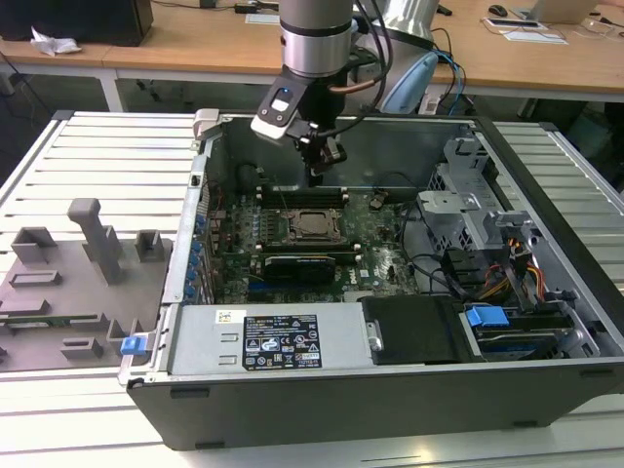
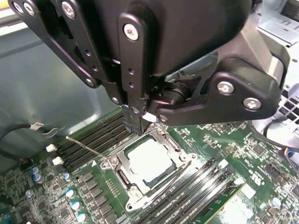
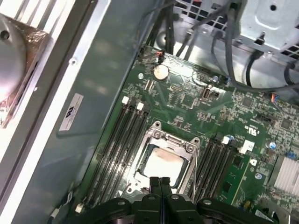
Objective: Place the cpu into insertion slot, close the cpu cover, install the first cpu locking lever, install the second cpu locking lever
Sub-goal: 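Install the first cpu locking lever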
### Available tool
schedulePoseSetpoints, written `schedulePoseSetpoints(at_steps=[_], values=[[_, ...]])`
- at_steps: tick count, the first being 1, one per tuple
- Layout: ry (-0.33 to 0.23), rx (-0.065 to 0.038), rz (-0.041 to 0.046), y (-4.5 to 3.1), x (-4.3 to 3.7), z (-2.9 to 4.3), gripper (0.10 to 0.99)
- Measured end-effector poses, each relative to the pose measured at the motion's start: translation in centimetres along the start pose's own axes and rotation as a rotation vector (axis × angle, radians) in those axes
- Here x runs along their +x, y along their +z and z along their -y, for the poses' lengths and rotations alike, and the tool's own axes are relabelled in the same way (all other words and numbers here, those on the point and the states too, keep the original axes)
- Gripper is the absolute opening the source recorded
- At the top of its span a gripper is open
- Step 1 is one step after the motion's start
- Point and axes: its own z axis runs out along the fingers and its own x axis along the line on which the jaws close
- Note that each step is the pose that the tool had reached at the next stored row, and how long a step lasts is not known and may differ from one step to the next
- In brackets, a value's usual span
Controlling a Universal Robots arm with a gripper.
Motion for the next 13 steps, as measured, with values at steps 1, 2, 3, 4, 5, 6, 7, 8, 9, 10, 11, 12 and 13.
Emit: schedulePoseSetpoints(at_steps=[1, 2, 3, 4, 5, 6, 7, 8, 9, 10, 11, 12, 13], values=[[-0.012, 0.000, -0.0010, 0.00, 0.00, 0.00, 0.106], [-0.026, 0.000, -0.0021, 0.00, 0.00, 0.00, 0.106], [-0.037, 0.001, -0.0030, 0.00, 0.00, 0.00, 0.106], [-0.044, 0.001, -0.0036, 0.00, 0.00, 0.00, 0.106], [-0.054, 0.001, -0.0045, 0.01, 0.00, 0.00, 0.106], [-0.061, 0.001, -0.0051, 0.00, 0.00, 0.00, 0.106], [-0.068, 0.001, -0.0056, 0.00, 0.00, 0.00, 0.106], [-0.081, 0.001, -0.0068, 0.00, 0.00, 0.00, 0.106], [-0.088, 0.002, -0.0072, 0.00, 0.00, 0.00, 0.106], [-0.095, 0.002, -0.0078, 0.00, 0.00, 0.00, 0.106], [-0.104, 0.002, -0.0086, 0.00, 0.00, 0.00, 0.106], [-0.112, 0.002, -0.0093, 0.00, 0.00, 0.00, 0.106], [-0.125, 0.002, -0.0104, 0.00, 0.00, 0.00, 0.106]])
